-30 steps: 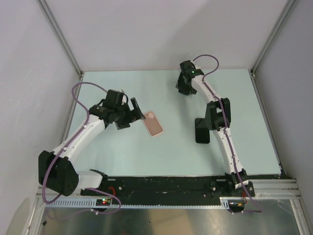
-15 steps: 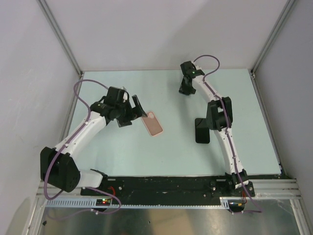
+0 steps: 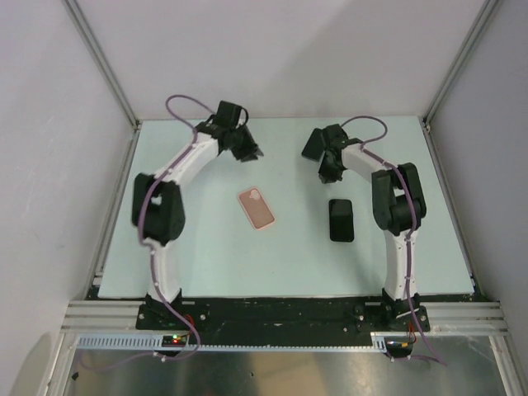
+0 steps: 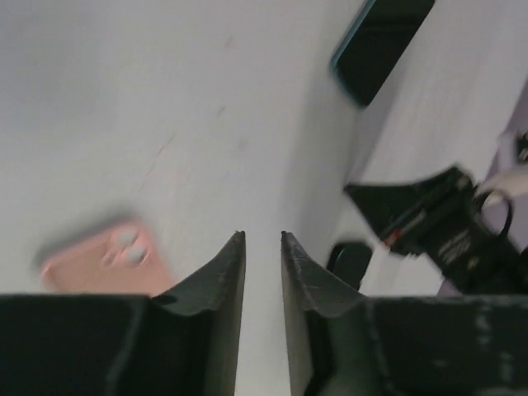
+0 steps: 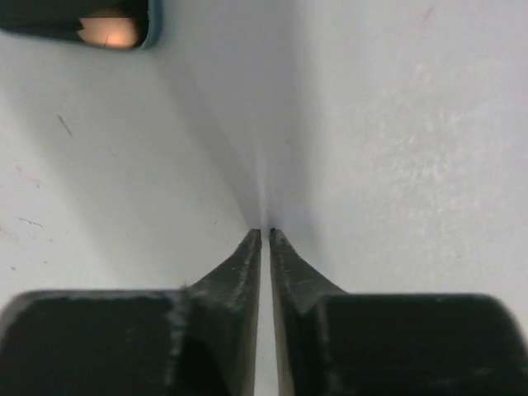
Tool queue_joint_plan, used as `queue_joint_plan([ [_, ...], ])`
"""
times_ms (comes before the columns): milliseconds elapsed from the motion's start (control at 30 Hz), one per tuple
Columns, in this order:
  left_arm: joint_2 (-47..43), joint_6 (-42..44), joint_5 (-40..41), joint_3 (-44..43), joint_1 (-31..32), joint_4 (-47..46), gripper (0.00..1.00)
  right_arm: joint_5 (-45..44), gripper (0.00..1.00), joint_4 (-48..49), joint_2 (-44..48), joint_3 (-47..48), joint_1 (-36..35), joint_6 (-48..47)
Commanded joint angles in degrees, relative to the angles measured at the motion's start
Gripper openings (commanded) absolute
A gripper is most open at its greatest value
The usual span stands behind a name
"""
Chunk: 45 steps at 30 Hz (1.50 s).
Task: Put the phone into the phone case
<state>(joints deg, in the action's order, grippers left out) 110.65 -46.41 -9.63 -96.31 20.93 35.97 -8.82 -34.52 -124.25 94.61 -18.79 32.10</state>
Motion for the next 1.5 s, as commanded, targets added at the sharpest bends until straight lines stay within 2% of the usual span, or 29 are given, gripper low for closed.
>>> queue_joint_plan([
  [0,15.4,-4.3,-4.9,-19.5,0.2,-2.1,0.23,8.8,0.08,5.2,0.7,1.6,5.4,2.8],
  [67,23.6,-6.6,-7.0,-30.2,0.3,-2.4,0.17,12.9,0.02,4.7,-2.1,4.8,7.3,5.1],
  [133,31.4,-9.8,-9.0,-40.6,0.5,-3.2,0.13,15.2,0.00,5.3,-4.9,7.3,8.6,7.3],
  [200,37.2,-14.2,-11.4,-46.3,0.5,-8.2,0.08,17.0,0.00,6.1,-7.5,9.1,9.7,10.0],
  [367,44.7,-27.2,-15.1,-45.5,0.5,-26.7,0.01,22.9,0.00,6.8,-14.6,15.7,11.2,14.9],
  [467,47.7,-32.4,-15.4,-45.6,0.7,-33.5,0.00,24.3,0.00,5.3,-17.9,20.2,11.2,15.6],
  [800,53.9,-40.0,-11.5,-48.5,2.7,-36.3,0.00,24.9,0.00,0.7,-21.9,27.7,11.6,16.1],
  [967,54.5,-41.0,-12.1,-48.3,3.5,-33.7,0.00,23.8,0.00,-1.7,-22.8,30.0,11.9,14.0],
  [1133,52.8,-41.5,-10.8,-44.2,4.0,-29.6,0.00,23.1,0.00,-3.0,-22.7,30.4,12.2,12.3],
  [1467,50.0,-42.3,-7.8,-41.0,3.2,-32.4,0.00,21.7,0.00,-4.4,-22.6,30.7,11.6,9.8],
])
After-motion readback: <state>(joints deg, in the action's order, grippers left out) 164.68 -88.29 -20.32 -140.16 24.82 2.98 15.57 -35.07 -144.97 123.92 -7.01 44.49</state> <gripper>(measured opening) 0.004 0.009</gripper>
